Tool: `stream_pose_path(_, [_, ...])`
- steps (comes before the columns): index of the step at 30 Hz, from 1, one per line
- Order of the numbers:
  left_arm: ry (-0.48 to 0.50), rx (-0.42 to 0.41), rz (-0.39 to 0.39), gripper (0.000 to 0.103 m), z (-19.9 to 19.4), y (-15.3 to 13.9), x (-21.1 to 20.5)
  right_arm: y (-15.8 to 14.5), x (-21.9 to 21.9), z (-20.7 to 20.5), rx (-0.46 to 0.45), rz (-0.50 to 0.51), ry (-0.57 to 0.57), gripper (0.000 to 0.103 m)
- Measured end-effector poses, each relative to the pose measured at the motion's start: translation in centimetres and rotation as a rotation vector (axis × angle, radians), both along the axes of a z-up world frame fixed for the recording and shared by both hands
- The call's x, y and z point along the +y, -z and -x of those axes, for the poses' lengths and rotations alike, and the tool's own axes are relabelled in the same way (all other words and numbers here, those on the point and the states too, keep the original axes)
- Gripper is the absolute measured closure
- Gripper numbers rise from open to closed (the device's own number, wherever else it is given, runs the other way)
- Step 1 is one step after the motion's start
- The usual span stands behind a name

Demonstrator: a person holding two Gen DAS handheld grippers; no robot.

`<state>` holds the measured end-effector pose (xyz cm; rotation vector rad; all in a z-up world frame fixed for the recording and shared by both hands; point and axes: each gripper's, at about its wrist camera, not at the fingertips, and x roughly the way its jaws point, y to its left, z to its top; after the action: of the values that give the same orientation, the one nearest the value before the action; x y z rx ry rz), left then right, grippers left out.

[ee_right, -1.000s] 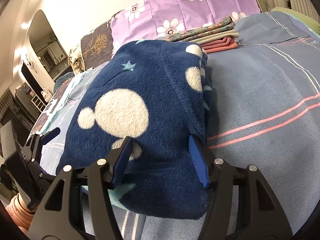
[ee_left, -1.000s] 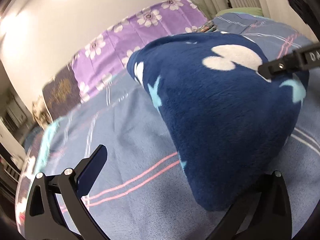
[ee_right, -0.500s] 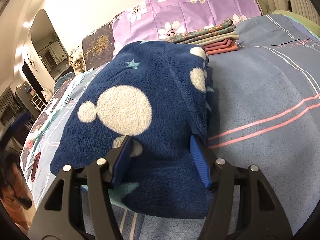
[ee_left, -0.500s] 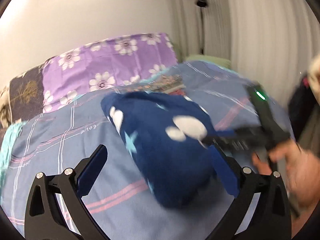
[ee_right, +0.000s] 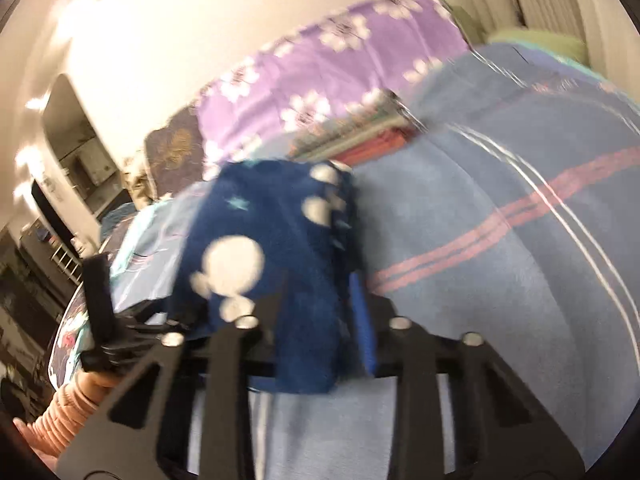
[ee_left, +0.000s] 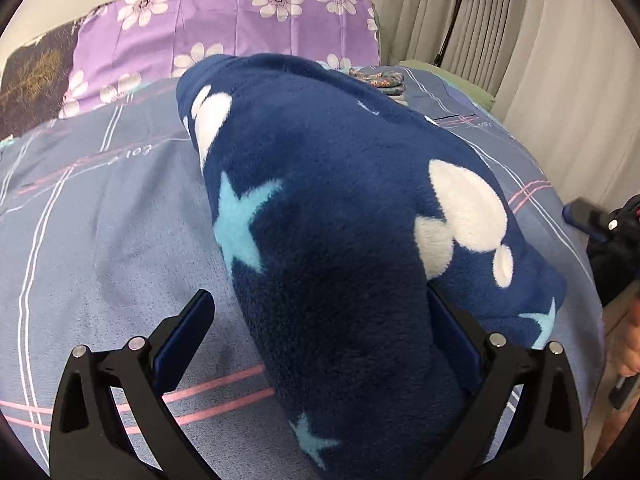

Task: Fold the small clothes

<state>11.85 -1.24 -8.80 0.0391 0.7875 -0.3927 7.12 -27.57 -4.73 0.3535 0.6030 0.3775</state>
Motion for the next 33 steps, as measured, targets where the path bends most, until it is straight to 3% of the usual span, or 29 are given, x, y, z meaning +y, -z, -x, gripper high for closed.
stream_pose_path(2, [-0.006, -0.001, 0.010, 0.001, 0.1, 0.0, 0.2, 0.6, 2.1, -0.4, 0.026, 0.039, -0.076, 0.076])
stream_pose_path(4, [-0.014, 0.004, 0.026, 0.001, 0.0, 0.0, 0.4, 3.1, 4.0, -2.1, 0.133, 0.161, -0.059, 0.074])
stream_pose_path(6, [-0.001, 0.006, 0.027, 0.001, -0.1, 0.0, 0.2, 5.5, 4.1, -3.0, 0.163, 0.154, -0.037, 0.074])
stream_pose_path(10, [0.017, -0.050, -0.024, 0.003, 0.4, -1.7, 0.0, 4.9, 4.3, -2.9, 0.169, 0.154, -0.035, 0.074])
stream_pose_path(12, [0.062, -0.072, 0.011, 0.030, 0.6, -3.5, -0.2, 4.9, 4.4, -2.9, 0.171, 0.161, -0.044, 0.074])
stream_pose_path(13, [0.068, -0.096, 0.018, 0.036, 0.7, -4.5, -0.3, 4.9, 4.3, -2.9, 0.175, 0.158, -0.049, 0.074])
stream_pose_path(14, [0.067, -0.140, 0.004, 0.054, 0.5, -5.7, -0.5, 5.1, 4.1, -2.8, 0.178, 0.154, -0.049, 0.074])
stream_pose_path(15, [0.073, -0.162, -0.011, 0.065, 0.2, -6.4, -0.6, 5.1, 4.0, -2.6, 0.180, 0.149, -0.048, 0.074])
stream_pose_path(18, [0.091, -0.212, -0.048, 0.067, -2.8, -8.3, -1.3, 4.9, 4.3, -2.7, 0.172, 0.176, -0.046, 0.074])
stream_pose_path(21, [0.094, -0.184, -0.043, 0.067, -7.6, -8.4, -1.5, 5.0, 4.7, -3.3, 0.170, 0.188, -0.043, 0.073])
stream_pose_path(23, [0.098, -0.097, -0.174, 0.059, -11.6, -4.6, -2.2, 5.0, 4.6, -3.3, 0.170, 0.177, -0.046, 0.073])
stream_pose_path(24, [0.117, -0.093, -0.241, 0.058, -12.5, -2.6, -2.6, 4.9, 4.6, -3.3, 0.166, 0.167, -0.057, 0.073])
stream_pose_path(29, [0.105, -0.143, -0.295, 0.059, -12.0, -2.3, -3.5, 4.5, 4.9, -3.8, 0.190, 0.204, -0.066, 0.073])
stream_pose_path(31, [0.098, -0.135, -0.259, 0.059, -12.1, -2.4, -2.8, 3.2, 4.3, -4.1, 0.210, 0.151, -0.055, 0.073])
stream_pose_path(33, [0.095, -0.137, -0.228, 0.059, -12.0, -2.4, -2.3, 0.8, 3.6, -4.4, 0.162, 0.099, -0.026, 0.072])
